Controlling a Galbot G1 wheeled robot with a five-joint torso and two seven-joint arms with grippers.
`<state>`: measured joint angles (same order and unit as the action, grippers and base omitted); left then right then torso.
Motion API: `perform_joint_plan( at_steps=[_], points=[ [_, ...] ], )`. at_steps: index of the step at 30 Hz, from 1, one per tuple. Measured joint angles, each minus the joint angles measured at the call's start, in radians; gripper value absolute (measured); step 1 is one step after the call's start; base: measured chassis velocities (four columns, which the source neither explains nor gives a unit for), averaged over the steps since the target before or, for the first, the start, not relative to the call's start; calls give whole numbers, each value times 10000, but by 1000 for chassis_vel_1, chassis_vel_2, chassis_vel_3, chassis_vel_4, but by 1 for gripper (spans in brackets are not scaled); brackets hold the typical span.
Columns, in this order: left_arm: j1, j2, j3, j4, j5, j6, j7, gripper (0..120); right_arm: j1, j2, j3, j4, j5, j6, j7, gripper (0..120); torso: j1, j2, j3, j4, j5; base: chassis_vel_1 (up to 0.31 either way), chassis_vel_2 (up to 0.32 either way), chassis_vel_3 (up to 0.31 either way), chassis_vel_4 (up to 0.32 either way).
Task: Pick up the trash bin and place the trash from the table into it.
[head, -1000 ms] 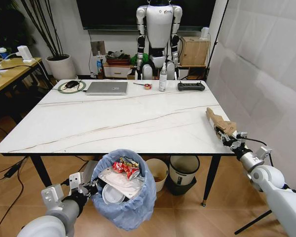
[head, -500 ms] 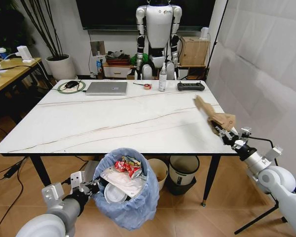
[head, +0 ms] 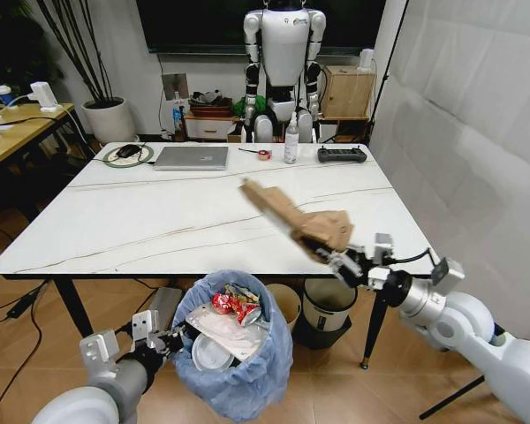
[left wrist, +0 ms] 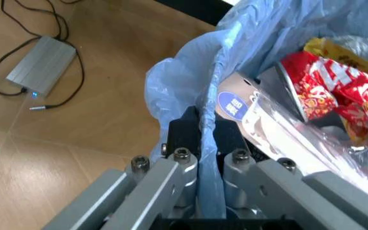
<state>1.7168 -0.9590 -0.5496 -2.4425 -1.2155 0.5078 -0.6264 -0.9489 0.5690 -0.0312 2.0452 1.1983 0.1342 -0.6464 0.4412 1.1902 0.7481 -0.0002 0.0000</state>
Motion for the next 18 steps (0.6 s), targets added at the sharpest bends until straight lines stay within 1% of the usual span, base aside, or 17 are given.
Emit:
perform_joint_plan(
  at_steps=[1,2,3,6,9,10,11,18],
  points=[
    [0,0,0,0,0,0,0,0,0,0,0,0,0,0,0,0,0,0,0,0,0,0,0,0,0],
    [-1,0,0,-6,-3,-1,0,0,260,-44,-353,36,41,6,-23,0,0,0,0,0,-4,0,0,0,0],
    [-5,3,4,-20,-29,-1,2,0,893,-86,-1182,71,98,7,-93,0,1,0,0,1,-2,0,0,0,0],
    [-173,94,89,-12,-116,-1,5,0,1463,-55,-1929,42,123,-62,-176,0,2,0,0,6,0,0,0,0,0],
    [-379,203,174,39,-232,1,7,0,1531,-46,-2063,36,123,-121,-192,0,2,-1,0,1,-1,0,0,0,0],
    [-511,274,218,77,-307,6,6,0,1591,-16,-2148,9,123,-161,-206,0,2,-1,0,-5,-1,0,0,0,0],
    [-543,293,229,88,-325,8,4,0,1614,-4,-2177,-8,123,-171,-218,0,2,-1,0,-6,-1,0,0,0,0],
    [-680,378,268,128,-443,21,-8,0,1782,94,-2354,-168,110,-233,-309,0,2,-2,0,-4,1,0,0,0,0]
  ],
)
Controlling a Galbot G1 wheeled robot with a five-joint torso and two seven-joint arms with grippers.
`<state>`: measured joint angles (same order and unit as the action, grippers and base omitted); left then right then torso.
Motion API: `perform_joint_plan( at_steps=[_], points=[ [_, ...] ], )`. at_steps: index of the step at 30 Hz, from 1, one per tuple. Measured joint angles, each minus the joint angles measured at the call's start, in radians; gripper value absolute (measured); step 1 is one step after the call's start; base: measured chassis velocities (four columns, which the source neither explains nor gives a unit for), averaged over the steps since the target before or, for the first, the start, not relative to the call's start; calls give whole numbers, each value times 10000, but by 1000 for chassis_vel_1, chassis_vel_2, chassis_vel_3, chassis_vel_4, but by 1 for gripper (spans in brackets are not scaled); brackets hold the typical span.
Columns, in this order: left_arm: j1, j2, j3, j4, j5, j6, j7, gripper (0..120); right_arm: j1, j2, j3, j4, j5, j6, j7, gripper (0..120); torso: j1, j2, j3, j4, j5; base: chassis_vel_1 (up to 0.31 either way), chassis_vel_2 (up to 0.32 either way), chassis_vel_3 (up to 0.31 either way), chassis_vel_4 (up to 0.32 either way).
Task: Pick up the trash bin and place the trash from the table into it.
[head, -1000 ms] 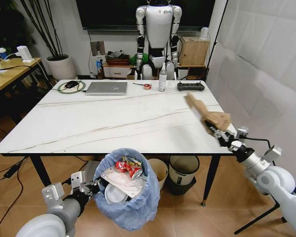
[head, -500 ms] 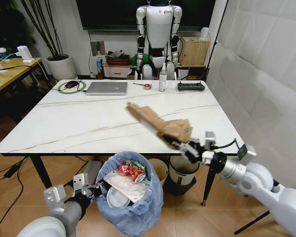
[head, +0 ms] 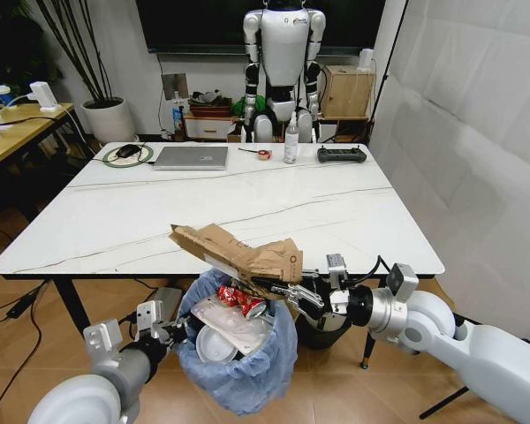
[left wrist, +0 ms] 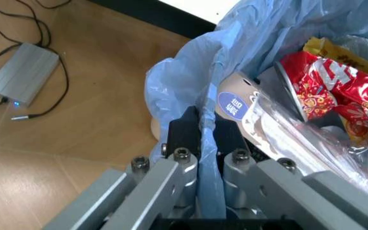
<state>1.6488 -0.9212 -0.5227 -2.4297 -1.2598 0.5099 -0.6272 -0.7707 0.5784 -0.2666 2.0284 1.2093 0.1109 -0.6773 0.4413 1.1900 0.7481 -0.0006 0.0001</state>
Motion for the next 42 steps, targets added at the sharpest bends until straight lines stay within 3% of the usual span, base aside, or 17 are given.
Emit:
perform_joint_plan(
  at_steps=[5,9,15,42],
  points=[
    [-124,81,13,15,-194,16,-69,0,330,156,-330,-277,-9,-53,-131,0,0,0,0,2,-2,0,0,0,0],
    [-195,86,29,25,-280,28,-115,0,1226,581,-1253,-693,-17,-58,-318,0,0,0,0,6,-1,0,0,0,0],
    [-446,93,72,89,-425,52,-224,0,1535,754,-2041,-948,-64,-53,-561,0,0,0,0,4,-2,0,0,0,0],
    [43,38,-38,-361,-536,242,-465,0,1085,612,-2040,-1018,-694,14,-724,0,-1,0,-1,4,-1,0,0,0,0]
  ],
)
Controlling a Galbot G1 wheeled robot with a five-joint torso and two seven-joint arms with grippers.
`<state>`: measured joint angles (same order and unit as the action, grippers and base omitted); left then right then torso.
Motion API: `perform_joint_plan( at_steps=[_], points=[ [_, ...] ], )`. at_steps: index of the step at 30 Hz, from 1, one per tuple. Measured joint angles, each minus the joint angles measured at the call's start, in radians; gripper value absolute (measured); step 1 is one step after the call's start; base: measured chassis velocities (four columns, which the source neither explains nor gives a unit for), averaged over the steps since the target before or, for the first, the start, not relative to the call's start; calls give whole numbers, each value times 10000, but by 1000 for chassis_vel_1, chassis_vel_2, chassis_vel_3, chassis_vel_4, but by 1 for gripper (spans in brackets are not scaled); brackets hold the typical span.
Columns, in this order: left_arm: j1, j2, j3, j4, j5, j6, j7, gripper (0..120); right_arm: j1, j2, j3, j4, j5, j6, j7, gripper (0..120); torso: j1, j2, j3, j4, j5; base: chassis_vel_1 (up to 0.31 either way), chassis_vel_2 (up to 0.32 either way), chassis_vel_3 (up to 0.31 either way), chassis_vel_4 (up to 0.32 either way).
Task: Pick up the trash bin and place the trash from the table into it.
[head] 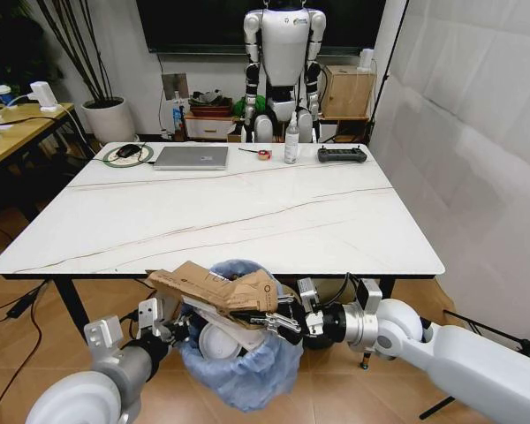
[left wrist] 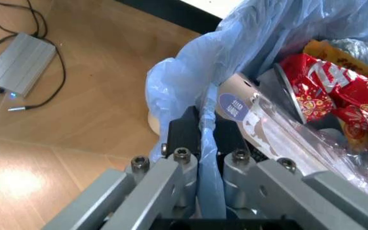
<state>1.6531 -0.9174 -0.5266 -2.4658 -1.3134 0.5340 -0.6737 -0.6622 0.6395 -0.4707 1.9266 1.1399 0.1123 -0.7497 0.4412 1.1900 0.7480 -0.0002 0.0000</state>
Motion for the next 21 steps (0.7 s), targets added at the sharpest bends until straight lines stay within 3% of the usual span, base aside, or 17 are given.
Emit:
perform_joint_plan(
  at_steps=[21],
  points=[
    [-144,91,-100,17,-42,51,-120,0,-177,25,146,-43,-274,161,-114,3,-1,0,1,0,0,0,0,0,0]
  ],
)
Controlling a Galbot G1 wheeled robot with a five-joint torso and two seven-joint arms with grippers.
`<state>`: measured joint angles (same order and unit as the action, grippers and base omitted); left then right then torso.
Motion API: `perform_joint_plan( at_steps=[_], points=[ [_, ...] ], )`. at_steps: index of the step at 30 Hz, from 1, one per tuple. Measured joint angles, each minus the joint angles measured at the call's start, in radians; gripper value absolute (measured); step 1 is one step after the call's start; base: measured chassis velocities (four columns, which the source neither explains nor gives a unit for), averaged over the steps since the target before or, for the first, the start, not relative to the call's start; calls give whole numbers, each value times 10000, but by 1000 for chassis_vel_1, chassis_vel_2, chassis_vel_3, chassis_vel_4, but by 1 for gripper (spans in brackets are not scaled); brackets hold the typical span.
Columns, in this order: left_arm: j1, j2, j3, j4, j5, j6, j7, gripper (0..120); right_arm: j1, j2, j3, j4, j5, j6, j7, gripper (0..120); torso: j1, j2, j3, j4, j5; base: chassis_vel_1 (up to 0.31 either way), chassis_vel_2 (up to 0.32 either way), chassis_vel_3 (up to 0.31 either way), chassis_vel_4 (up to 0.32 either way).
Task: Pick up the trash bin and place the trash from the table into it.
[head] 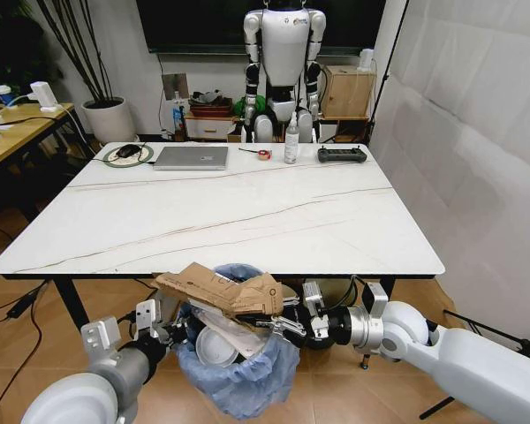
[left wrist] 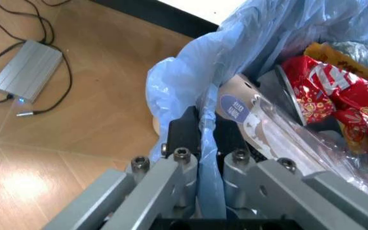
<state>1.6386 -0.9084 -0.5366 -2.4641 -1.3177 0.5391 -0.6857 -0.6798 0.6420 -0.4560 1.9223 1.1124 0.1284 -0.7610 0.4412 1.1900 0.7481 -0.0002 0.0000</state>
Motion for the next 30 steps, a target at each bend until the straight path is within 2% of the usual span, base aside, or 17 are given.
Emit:
perform_joint_plan(
  at_steps=[20,30],
  points=[
    [-292,55,62,163,-178,28,-76,0,28,122,-24,-275,-92,80,-244,23,2,0,1,0,0,0,0,0,0],
    [-372,100,87,180,-250,43,-121,0,28,133,-30,-340,-130,83,-342,24,2,0,0,0,0,0,0,0,0]
  ],
)
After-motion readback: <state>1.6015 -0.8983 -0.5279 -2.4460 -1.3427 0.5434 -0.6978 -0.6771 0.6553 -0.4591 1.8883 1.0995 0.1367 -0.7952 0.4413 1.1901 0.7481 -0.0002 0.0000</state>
